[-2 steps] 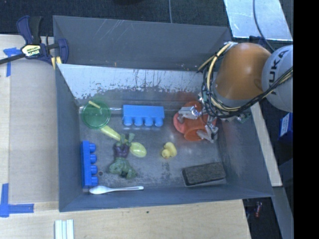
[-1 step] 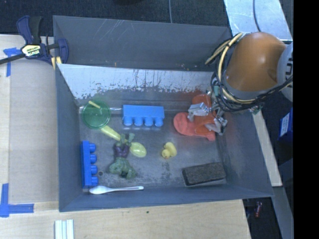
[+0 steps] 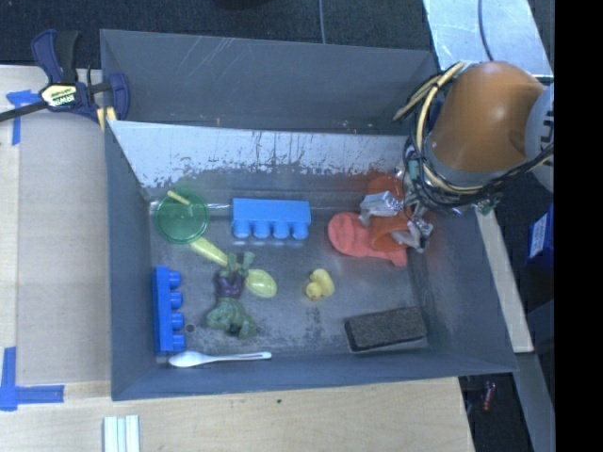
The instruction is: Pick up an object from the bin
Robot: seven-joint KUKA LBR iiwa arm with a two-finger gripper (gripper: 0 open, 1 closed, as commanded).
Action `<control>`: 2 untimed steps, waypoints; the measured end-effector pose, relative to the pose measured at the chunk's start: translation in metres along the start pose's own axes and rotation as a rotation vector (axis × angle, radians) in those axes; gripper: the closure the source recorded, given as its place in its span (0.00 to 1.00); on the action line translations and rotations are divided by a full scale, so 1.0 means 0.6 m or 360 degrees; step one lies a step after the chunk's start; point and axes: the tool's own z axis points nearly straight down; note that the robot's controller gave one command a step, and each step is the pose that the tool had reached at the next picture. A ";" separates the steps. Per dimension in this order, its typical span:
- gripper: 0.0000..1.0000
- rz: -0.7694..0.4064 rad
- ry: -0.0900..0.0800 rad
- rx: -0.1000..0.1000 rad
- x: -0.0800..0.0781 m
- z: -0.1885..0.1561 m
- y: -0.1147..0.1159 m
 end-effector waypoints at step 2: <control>1.00 -0.0069 0.0017 -0.0034 0.019 0.050 -0.005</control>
Offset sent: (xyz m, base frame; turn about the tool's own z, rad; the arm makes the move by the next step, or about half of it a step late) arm -0.0031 -0.0157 -0.0330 -0.0039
